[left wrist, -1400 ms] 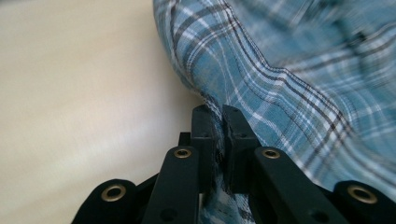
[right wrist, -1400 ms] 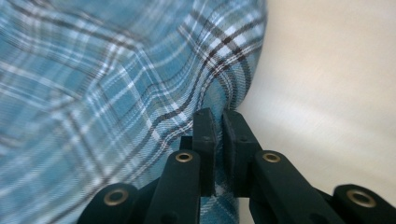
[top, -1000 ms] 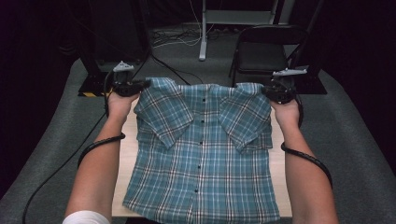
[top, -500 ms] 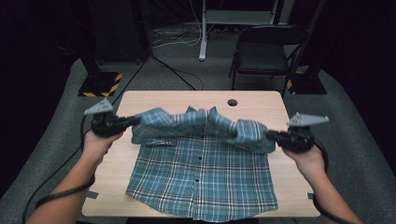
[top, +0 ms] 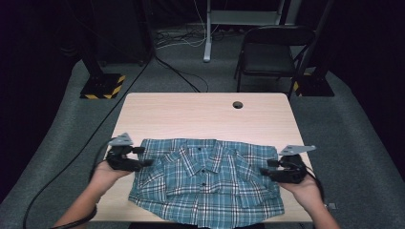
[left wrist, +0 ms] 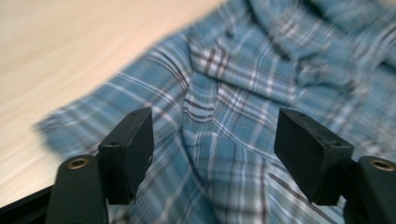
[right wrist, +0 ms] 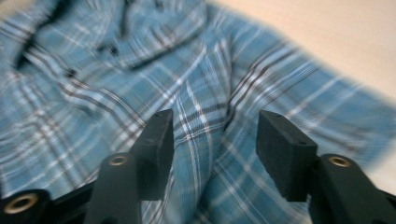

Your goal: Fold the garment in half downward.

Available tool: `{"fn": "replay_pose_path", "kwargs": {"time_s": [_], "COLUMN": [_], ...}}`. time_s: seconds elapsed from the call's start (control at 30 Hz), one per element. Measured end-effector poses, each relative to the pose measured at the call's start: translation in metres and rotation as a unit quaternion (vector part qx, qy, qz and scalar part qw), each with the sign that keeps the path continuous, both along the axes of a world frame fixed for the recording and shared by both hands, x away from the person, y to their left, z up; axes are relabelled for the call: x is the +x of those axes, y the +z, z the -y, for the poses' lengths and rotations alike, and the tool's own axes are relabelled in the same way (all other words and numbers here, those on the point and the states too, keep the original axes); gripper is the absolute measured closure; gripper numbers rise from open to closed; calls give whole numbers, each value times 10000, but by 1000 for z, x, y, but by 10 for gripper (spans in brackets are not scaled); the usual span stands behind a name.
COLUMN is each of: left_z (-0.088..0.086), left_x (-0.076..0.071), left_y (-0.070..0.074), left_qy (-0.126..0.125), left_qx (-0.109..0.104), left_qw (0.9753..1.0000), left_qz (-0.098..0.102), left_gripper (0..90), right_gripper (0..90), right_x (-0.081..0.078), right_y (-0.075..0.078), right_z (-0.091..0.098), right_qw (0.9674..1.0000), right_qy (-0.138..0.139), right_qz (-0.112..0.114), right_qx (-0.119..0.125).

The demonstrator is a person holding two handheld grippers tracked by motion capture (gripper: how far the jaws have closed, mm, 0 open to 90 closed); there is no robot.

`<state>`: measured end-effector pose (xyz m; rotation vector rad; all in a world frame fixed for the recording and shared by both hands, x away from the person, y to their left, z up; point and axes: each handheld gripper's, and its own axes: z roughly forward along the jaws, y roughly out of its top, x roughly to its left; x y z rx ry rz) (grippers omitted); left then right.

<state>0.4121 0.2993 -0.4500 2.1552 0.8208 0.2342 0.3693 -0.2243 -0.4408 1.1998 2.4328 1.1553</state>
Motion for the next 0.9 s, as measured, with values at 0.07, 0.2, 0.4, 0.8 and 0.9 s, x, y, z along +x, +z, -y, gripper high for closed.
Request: {"fn": "replay_pose_path", "kwargs": {"time_s": [0.07, 0.2, 0.4, 0.8, 0.9], "left_z": [18, 37, 30, 18, 12], "left_x": [10, 29, 43, 34, 25], "left_y": [-18, -44, -60, -42, -49], "left_qy": [-54, 35, 496, 560, 450], "left_qx": [316, 688, 197, -53, 185], "left_qw": [9994, 9972, 9968, 9956, 9956], "left_qz": [-119, -301, -592, -744, -796], "left_gripper": [266, 249, 263, 215, 246], "right_gripper": [424, 444, 498, 379, 460], "right_x": [12, 28, 43, 71, 74], "right_y": [-21, -53, -68, -48, -55], "right_z": [-12, -22, -12, -39, -44], "right_qw": [9995, 9969, 9975, 9992, 9972], "right_qy": [6, -8, -213, -92, 29], "right_qz": [-287, -623, -643, -328, -524], "right_qx": [-164, -487, -180, -226, -533]}}
